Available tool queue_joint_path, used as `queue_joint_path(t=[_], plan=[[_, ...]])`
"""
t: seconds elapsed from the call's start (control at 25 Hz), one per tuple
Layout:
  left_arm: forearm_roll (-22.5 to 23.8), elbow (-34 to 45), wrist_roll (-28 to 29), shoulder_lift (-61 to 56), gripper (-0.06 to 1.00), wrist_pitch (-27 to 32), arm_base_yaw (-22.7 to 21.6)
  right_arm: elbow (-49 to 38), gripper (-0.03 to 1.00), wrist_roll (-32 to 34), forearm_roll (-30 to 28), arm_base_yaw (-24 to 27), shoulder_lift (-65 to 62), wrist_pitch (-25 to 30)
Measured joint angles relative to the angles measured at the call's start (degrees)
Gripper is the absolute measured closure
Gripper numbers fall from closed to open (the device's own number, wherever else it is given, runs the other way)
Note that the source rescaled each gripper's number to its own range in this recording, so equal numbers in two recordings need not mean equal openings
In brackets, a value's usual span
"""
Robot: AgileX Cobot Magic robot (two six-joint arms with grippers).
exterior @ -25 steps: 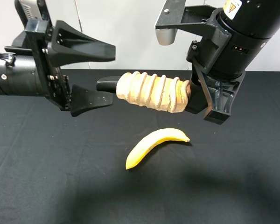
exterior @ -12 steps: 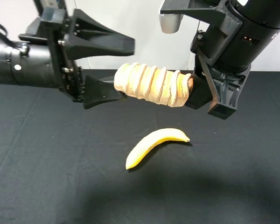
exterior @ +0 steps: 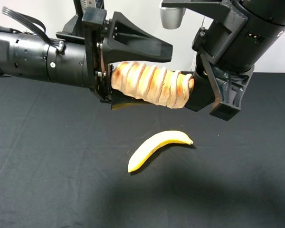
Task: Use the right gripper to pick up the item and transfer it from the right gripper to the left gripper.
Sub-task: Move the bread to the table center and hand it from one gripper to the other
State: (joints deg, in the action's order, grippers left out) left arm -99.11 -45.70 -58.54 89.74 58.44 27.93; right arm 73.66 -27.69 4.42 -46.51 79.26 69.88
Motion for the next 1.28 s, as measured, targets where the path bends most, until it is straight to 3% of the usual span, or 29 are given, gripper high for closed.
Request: queue_joint_path(t=[0.16,0.52,0.64,0.76,1.16,1.24,1.28], plan=[[0.0,0.0,0.0,0.0,0.17,-0.34,0.0,0.0,0.97,0.0,0.0,0.0,0.0,0.0],[0.0,0.0,-0.06,0.0,0.23,-0.93,0.0,0.0,0.97,-0.05,0.0,0.0,0.0,0.0],[0.1,0.0,-0.06,0.0,0.4,-2.61,0.0,0.0,0.97,-0.05,0.0,0.0,0.0,-0.06],[0.16,0.0,-0.06,0.0,0.74,-5.51,0.0,0.0,0.97,-0.05,-0.19,0.0,0.0,-0.33],[0.11,-0.02,-0.11,0.0,0.83,-7.83,0.19,0.0,0.96,-0.05,-0.63,0.0,0.0,-0.64],[0.11,-0.02,-0.11,0.0,0.85,-8.06,0.19,0.0,0.85,0.01,-0.63,0.0,0.0,-0.64],[0.11,-0.02,-0.11,0.0,0.85,-8.51,0.19,0.0,0.71,0.44,-0.56,0.0,0.0,-0.58]])
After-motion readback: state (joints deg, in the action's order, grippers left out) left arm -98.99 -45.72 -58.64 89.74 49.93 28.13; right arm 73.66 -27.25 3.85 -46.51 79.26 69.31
